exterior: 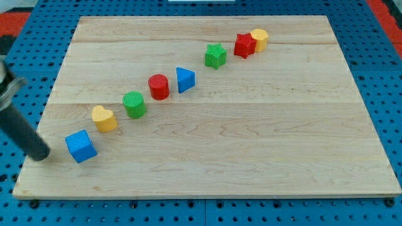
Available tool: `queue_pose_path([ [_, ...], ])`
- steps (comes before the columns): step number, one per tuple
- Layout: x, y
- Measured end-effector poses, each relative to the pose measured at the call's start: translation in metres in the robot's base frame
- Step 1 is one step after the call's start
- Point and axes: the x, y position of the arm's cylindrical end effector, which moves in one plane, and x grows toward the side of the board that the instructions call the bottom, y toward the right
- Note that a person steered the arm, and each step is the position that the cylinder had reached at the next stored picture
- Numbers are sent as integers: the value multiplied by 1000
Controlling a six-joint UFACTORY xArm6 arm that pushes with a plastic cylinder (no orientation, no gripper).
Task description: Place the cube below the red circle
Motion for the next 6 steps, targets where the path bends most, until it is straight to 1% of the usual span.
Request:
queue_pose_path([
  [1, -20, 47],
  [2, -17, 87],
  [3, 1, 66],
  [4, 19, 80],
  [5, 4, 136],
  [6, -6, 166],
])
